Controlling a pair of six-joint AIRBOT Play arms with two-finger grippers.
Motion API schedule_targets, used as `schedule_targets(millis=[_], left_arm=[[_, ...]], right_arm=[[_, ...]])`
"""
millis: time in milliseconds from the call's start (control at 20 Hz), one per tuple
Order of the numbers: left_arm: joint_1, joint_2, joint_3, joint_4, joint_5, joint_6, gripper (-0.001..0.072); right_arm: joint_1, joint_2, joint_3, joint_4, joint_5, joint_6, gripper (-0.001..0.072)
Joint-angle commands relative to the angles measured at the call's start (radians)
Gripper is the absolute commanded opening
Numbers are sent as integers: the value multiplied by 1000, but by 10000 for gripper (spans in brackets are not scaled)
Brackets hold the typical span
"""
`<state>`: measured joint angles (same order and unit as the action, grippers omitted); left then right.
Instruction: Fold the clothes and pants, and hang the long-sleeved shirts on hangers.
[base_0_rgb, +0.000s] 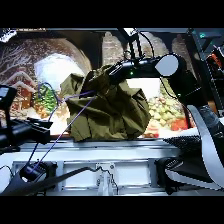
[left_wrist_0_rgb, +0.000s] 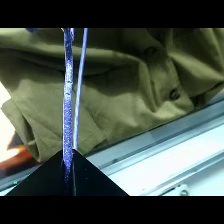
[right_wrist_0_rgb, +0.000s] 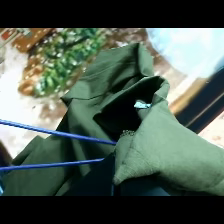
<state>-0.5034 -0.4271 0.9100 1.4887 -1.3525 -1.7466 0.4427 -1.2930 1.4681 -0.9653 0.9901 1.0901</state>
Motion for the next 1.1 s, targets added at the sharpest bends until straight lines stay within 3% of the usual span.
schedule_targets(millis=[0,150,250,600,750,950,1050], left_arm=[[-14,-55,-2,-7,131,131,12],[-13,-67,-2,-64,309,171,11],[-13,-44,-2,-124,352,214,11],[-13,17,-2,-241,357,277,11],[-13,-3,-2,-385,359,368,11],[10,-86,-2,-412,389,398,11],[58,-161,-2,-503,429,494,11]], right_arm=[[0,20,1,0,63,2,33],[0,20,1,-1,111,2,33],[0,20,0,-8,122,2,33],[0,20,1,-10,119,1,33],[0,20,1,-17,120,1,33],[0,22,1,-6,161,1,33],[1,23,1,-7,190,1,33]])
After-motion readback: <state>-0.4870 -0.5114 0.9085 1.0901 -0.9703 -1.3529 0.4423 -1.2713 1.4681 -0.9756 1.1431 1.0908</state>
